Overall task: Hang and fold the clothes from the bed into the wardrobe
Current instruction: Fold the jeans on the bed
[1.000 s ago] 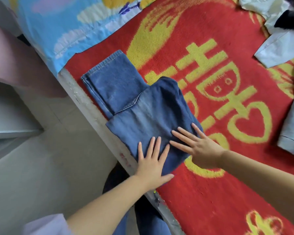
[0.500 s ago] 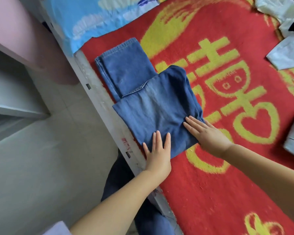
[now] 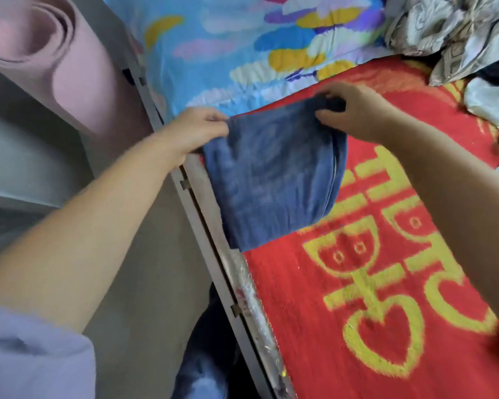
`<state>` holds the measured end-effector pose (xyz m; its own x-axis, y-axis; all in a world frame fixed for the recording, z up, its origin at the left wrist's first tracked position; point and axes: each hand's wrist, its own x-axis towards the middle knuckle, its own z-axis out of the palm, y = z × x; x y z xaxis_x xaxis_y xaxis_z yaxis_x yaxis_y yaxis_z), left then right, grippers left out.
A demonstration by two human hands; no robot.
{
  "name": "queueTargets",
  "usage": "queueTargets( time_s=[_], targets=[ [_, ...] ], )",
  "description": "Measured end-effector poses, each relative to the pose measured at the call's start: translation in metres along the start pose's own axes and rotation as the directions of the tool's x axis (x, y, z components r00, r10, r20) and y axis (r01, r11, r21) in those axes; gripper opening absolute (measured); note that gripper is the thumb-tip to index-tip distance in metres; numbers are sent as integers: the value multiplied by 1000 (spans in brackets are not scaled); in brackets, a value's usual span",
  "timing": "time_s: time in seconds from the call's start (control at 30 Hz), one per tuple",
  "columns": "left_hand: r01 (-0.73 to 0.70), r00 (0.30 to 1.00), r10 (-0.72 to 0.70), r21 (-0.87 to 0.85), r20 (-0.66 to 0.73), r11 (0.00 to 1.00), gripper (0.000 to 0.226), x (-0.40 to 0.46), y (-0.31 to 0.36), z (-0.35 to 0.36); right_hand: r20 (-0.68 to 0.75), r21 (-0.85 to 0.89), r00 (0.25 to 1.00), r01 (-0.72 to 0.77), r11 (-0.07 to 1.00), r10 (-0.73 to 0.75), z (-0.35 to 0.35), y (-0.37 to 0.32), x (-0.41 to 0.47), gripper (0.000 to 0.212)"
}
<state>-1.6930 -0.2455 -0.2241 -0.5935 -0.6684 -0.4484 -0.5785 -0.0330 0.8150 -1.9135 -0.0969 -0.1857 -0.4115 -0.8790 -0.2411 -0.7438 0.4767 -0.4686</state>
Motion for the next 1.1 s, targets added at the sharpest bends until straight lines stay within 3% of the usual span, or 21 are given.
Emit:
queueTargets(
  time_s=[0.07,0.1,0.2,0.27,0.33,0.4,0.47,0.53,0.6,0.67,0.77,0.83,1.0,1.1],
  targets=[
    [-11,970,-9,-83,-241,997,22,46,-22,-2,-74,103,996,-35,994,43,32,5,31,48],
    [14,959,-61,-168,-277,986,34,61,-36,4,-39,138,997,-62,988,68,52,11,43,55],
    [121,942,-203,-292,-268,949,69,80,-85,31,155,188,966,-233,954,206,119,38,57,73],
    [160,930,-242,-289,-276,944,69,80,-115,47,162,172,929,-358,918,332,150,50,48,68],
    [200,925,-279,-293,-259,935,61,81,-127,55,87,99,919,-391,915,383,163,52,40,59],
    [247,906,-257,-74,-335,966,69,83,-124,57,66,37,926,-374,927,371,161,47,39,57],
    [272,890,-95,351,-446,896,82,78,-115,56,14,-84,947,-318,944,321,153,42,39,58],
    [80,898,214,621,-385,780,85,60,-103,62,-107,-269,991,-103,958,76,144,35,29,64],
    [-186,866,467,750,-180,635,89,26,-97,90,-89,-387,963,201,900,-254,138,34,8,71],
    [-309,879,477,772,10,555,105,-21,-103,129,81,-481,902,408,776,-424,147,43,-30,78],
    [-184,974,213,827,80,531,130,-58,-131,167,321,-588,885,465,662,-337,169,67,-73,97],
    [-102,989,148,841,27,531,127,-53,-145,174,319,-636,912,407,656,-256,185,75,-71,108],
    [-95,992,122,865,39,492,113,-41,-149,169,236,-620,947,321,716,-220,195,63,-46,92],
    [-92,995,90,831,51,548,100,-44,-129,155,260,-597,947,309,740,-186,174,45,-45,78]
  ],
)
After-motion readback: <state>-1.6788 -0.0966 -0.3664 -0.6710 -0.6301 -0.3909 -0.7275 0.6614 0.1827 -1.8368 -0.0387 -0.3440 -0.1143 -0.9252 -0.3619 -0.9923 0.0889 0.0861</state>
